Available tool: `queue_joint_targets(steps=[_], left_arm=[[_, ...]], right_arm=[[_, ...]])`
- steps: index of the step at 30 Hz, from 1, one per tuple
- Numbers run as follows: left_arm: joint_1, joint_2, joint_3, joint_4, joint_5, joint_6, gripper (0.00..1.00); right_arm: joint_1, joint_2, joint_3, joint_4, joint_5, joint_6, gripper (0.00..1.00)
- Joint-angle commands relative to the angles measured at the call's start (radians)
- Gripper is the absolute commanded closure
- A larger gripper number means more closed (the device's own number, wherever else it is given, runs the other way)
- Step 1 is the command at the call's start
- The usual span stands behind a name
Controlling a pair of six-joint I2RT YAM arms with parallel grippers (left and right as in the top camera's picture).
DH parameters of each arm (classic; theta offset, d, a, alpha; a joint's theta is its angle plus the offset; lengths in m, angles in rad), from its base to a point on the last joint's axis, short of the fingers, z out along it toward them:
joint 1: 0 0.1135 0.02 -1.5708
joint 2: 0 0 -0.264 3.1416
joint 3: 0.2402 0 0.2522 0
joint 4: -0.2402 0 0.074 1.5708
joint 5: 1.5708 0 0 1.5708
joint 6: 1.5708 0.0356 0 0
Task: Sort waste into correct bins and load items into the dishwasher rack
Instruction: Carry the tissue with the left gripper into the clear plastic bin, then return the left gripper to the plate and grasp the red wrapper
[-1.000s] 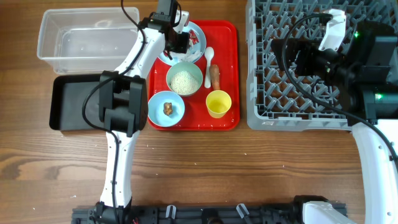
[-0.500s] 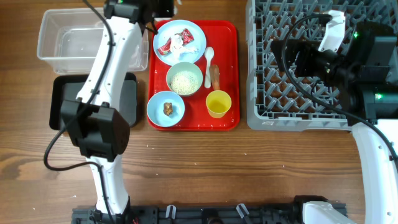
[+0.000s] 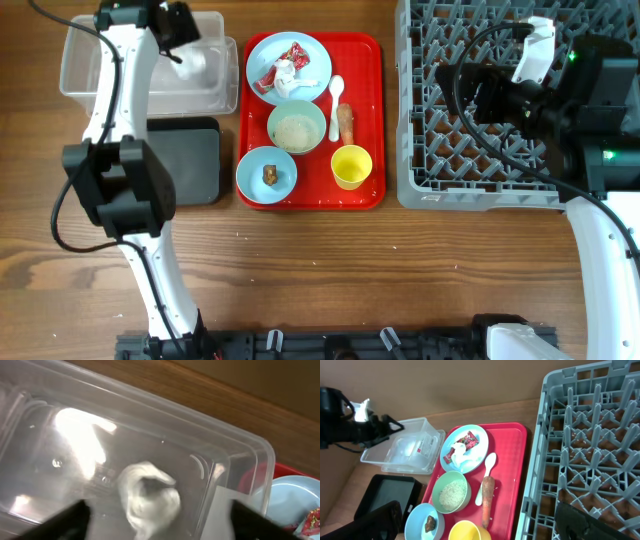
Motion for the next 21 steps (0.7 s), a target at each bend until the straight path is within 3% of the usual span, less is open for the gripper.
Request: queue_joint_targets(steps=[1, 2, 5, 9, 21], left_arm=[[-0.019, -0.016, 0.004, 0.003, 0.042, 0.043, 0.0], [-0.024, -0.022, 0.004, 0.0, 0.048, 0.056, 0.0], [-0.09, -0.05, 0.004, 0.013, 0.161, 0.264, 0.0], [-0.216, -0.035, 0.004, 0.021, 0.153, 0.492, 0.0], [-0.29, 0.179, 0.004, 0.122, 0.159, 0.508, 0.0]], right_arm=[[0.007, 0.008, 0.005, -0.002, 0.008, -0.012, 0.0], [0.007, 0.008, 0.005, -0.003, 0.008, -0.013, 0.0], [0.007, 0.008, 0.005, -0.003, 0.008, -0.013, 0.0], [0.007, 0.008, 0.005, -0.009, 0.008, -0.013, 0.0], [0.007, 0.008, 0.005, -0.027, 0.009, -0.014, 0.0]])
